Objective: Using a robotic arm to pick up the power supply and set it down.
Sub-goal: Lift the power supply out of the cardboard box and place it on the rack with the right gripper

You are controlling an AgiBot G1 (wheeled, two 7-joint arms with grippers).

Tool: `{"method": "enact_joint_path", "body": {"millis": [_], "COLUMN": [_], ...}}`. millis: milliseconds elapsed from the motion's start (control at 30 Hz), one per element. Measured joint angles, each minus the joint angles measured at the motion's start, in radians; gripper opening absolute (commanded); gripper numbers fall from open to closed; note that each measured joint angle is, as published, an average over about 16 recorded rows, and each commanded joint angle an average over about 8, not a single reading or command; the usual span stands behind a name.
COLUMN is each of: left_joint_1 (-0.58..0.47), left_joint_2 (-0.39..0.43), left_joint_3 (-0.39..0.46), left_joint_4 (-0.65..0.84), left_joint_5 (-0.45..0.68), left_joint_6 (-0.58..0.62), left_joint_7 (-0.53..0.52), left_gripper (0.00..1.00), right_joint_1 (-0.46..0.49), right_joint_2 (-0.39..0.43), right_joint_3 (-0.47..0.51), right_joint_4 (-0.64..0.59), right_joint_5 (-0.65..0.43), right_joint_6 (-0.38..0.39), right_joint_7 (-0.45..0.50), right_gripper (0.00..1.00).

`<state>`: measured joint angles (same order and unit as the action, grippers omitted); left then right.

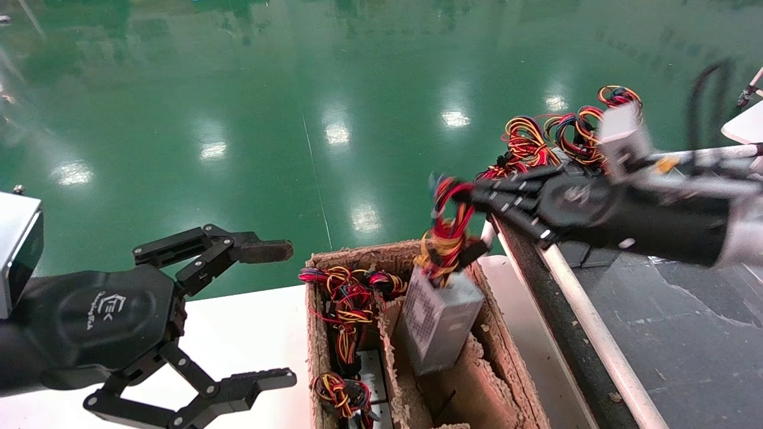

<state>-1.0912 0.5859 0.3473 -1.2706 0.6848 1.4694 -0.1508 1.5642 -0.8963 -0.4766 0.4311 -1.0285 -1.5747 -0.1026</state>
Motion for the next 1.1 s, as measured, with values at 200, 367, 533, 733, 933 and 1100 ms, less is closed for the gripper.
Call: {"method": "enact_joint_path", "body": {"millis": [200,367,533,733,933,1100], "left_joint_1": [0.0,0.0,0.0,0.0,0.0,0.0], "left_joint_2": [0.0,0.0,0.0,0.0,0.0,0.0], "left_joint_3": [0.0,0.0,0.0,0.0,0.0,0.001], "left_joint_4": [0.0,0.0,0.0,0.0,0.0,0.0], "left_joint_5": [0.0,0.0,0.0,0.0,0.0,0.0], "left_joint_6": [0.0,0.0,0.0,0.0,0.0,0.0], "left_joint_7": [0.0,0.0,0.0,0.0,0.0,0.0], "left_gripper": [1.0,1.0,1.0,1.0,1.0,1.0], "right_joint_1": [0.012,0.035,0.078,0.154,0.244,0.32], "right_joint_2": [0.088,0.15,0.196,0.239,0.28,0.318], "right_joint_3": [0.026,0.05,0.068,0.08,0.083,0.081], "right_joint_4": [0.152,0.248,0.3,0.295,0.228,0.138], "right_joint_5": [0.05,0.066,0.052,0.013,-0.038,-0.08], "right_joint_6": [0.038,0.091,0.153,0.213,0.248,0.26], "right_joint_7": [0.074,0.121,0.144,0.147,0.128,0.108], "right_gripper": [0.0,0.0,0.0,0.0,0.0,0.0]}}
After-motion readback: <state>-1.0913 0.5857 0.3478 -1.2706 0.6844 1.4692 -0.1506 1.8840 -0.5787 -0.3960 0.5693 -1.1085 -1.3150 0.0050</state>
